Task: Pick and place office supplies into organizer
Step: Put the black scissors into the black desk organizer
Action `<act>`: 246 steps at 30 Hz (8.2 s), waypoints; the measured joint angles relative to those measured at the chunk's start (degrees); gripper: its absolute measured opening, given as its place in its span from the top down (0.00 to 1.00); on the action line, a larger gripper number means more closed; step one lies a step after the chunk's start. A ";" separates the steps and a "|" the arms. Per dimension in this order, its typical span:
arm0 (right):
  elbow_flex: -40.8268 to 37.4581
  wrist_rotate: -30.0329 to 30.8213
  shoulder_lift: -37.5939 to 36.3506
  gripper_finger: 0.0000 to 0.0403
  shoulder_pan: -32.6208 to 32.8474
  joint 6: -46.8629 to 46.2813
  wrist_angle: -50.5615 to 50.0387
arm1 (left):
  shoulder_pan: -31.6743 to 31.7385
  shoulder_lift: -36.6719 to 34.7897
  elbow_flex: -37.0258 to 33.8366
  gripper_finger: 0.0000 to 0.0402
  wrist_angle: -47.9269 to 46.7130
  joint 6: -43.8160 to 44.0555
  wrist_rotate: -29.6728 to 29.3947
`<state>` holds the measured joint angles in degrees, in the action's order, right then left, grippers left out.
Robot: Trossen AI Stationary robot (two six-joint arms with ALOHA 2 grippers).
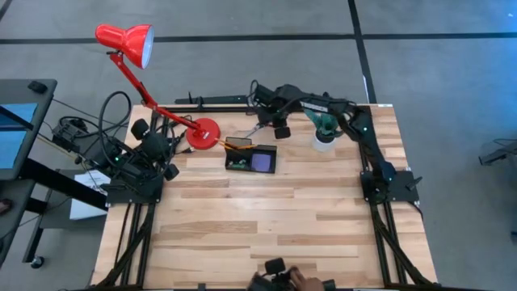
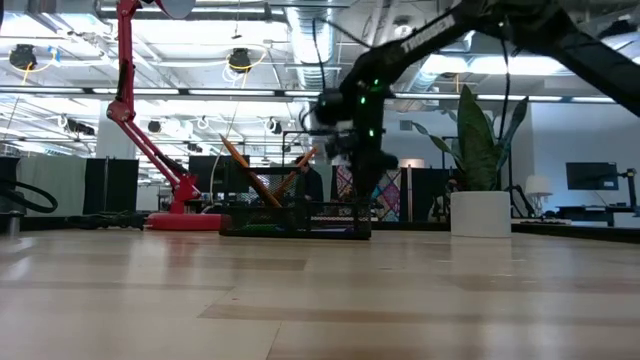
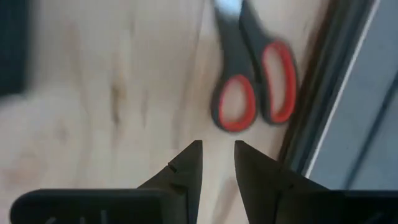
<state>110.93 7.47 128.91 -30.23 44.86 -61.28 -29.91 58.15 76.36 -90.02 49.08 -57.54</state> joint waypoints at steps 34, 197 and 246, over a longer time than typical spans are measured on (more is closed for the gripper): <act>0.11 7.43 6.50 0.78 0.13 26.59 5.36 | 0.02 -0.02 0.00 0.91 0.00 2.86 0.79; 0.09 56.75 -8.49 1.00 36.19 10.77 10.83 | 49.57 18.84 0.00 0.90 56.14 -45.14 58.79; -34.56 43.50 -34.42 0.77 42.04 -70.35 -14.39 | 52.75 5.37 -30.27 0.95 101.36 -55.29 61.88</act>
<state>76.37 50.97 94.49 11.81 -25.49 -75.67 22.84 63.52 46.09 11.34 -6.21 4.34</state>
